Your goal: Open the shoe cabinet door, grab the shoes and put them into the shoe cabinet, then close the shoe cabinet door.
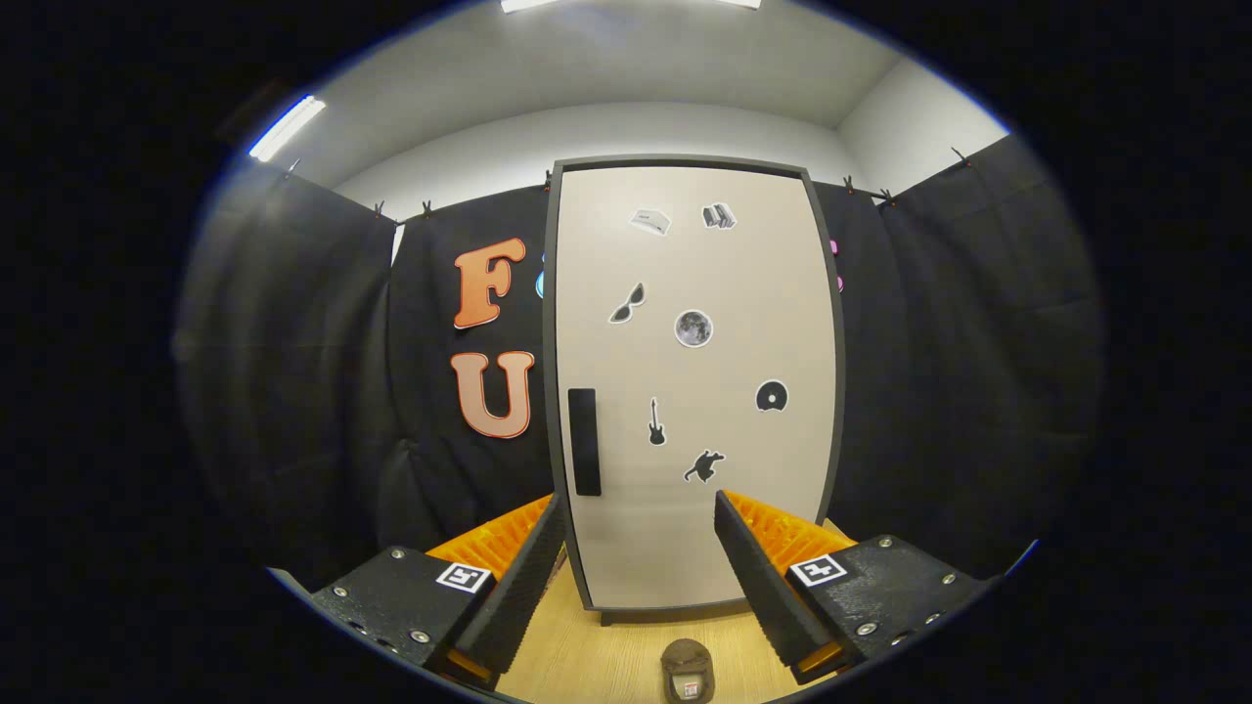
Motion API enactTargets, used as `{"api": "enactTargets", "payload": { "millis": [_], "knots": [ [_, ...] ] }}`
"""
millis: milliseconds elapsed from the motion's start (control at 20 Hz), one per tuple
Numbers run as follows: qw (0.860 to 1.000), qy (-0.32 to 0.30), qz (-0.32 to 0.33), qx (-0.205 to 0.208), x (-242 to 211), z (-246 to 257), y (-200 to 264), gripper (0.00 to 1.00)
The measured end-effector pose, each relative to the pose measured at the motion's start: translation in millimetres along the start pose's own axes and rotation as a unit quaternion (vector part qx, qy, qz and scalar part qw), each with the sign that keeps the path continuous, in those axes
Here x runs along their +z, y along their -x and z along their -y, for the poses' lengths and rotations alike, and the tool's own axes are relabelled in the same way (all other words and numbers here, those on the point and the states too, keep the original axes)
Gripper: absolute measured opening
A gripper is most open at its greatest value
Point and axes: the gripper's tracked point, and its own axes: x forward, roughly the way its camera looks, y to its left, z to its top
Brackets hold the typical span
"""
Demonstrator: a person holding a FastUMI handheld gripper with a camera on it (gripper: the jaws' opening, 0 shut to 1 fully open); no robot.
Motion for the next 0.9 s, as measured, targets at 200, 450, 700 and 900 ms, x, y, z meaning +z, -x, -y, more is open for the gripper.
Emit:
{"api": "enactTargets", "payload": {
  "millis": [200,450,700,900],
  "knots": [
    [1.0,-0.007,-0.004,0.024,-2,-22,-51,0.95],
    [0.999,-0.008,-0.004,0.037,0,-41,-102,0.96],
    [0.999,0.003,-0.009,0.046,-2,-58,-141,0.95],
    [0.999,0.018,-0.01,0.042,-6,-63,-166,0.95]
  ]
}}
